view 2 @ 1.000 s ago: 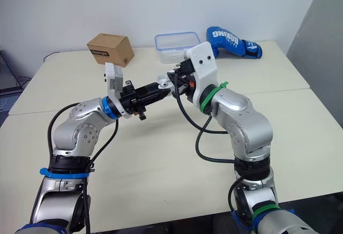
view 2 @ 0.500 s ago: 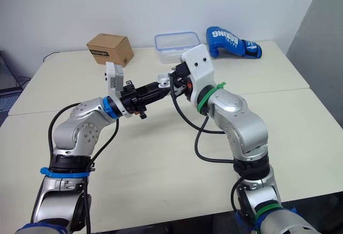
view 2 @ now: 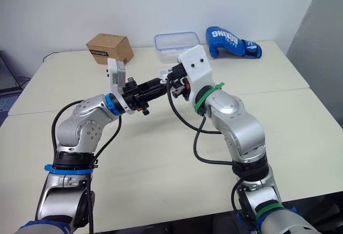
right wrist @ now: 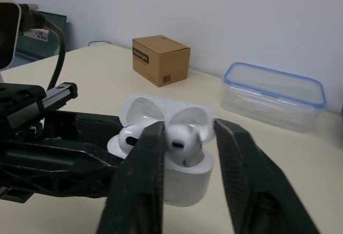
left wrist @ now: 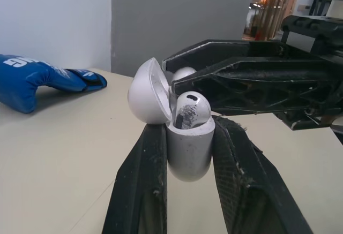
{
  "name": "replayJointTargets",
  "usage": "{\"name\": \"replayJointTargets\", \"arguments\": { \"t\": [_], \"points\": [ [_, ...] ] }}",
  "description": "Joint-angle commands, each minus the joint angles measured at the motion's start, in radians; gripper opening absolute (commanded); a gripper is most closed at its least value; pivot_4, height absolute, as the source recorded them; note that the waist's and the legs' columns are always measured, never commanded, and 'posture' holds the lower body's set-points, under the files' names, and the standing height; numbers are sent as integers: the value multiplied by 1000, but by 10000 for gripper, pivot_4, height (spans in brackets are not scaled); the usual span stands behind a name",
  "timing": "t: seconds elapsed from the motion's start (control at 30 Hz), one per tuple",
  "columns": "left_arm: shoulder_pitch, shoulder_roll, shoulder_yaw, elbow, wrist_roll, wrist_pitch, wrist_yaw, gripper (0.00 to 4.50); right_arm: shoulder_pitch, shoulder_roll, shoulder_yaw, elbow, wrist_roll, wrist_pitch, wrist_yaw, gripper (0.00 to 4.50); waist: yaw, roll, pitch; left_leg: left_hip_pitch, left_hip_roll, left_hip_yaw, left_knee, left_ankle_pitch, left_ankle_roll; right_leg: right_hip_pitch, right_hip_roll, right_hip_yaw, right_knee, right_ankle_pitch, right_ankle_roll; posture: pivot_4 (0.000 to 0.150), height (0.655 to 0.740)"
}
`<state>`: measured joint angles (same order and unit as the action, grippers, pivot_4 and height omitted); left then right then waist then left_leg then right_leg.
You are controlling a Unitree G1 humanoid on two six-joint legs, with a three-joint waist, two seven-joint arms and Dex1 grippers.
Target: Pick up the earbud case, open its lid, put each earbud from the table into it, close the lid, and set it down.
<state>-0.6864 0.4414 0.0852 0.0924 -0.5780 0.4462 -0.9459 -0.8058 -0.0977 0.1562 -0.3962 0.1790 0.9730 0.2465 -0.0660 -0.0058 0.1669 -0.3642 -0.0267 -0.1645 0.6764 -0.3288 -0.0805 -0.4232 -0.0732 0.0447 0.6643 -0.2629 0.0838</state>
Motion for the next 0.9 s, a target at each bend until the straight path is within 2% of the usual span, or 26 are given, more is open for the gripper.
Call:
{"name": "replayJointTargets", "arguments": {
  "t": [0.03,0.2,0.33,0.5,0.6,0.8,0.9],
  "points": [
    [-35,2,21,-27,-9,-25,-4,7877,-9,9,2,-30,19,-6,9,27912,0,0,0,0,0,0,0,0,0,0,0,0,0,0,0,1500,7400],
    [-27,8,19,-29,-6,-25,-12,7877,-27,21,-54,-30,58,-3,24,27912,-1,0,0,0,0,0,0,0,0,0,0,0,0,0,0,1500,7400],
    [3,34,12,-34,-8,-16,-55,7877,-69,0,-146,-49,156,29,82,27912,-1,0,0,0,0,0,0,0,0,0,0,0,0,0,0,1500,7400],
    [17,71,13,-2,-2,-29,-119,7877,-122,-140,-243,-65,352,86,262,27912,1,0,0,0,0,-1,0,0,0,1,0,0,-1,0,0,1500,7400],
    [16,88,7,9,1,-36,-156,7877,-135,-225,-264,-40,416,99,328,21726,0,0,0,0,0,0,0,0,0,1,0,0,-1,0,0,1500,7400],
    [26,111,0,-13,0,-35,-208,7877,-125,-362,-235,95,415,19,441,462,-1,0,0,0,0,0,0,0,1,1,0,0,-1,0,0,1500,7400],
    [39,117,0,-54,-19,-12,-217,7877,-115,-423,-173,174,375,-52,515,462,-1,0,0,0,0,1,0,0,1,1,0,0,-1,0,0,1500,7400]
  ]
}}
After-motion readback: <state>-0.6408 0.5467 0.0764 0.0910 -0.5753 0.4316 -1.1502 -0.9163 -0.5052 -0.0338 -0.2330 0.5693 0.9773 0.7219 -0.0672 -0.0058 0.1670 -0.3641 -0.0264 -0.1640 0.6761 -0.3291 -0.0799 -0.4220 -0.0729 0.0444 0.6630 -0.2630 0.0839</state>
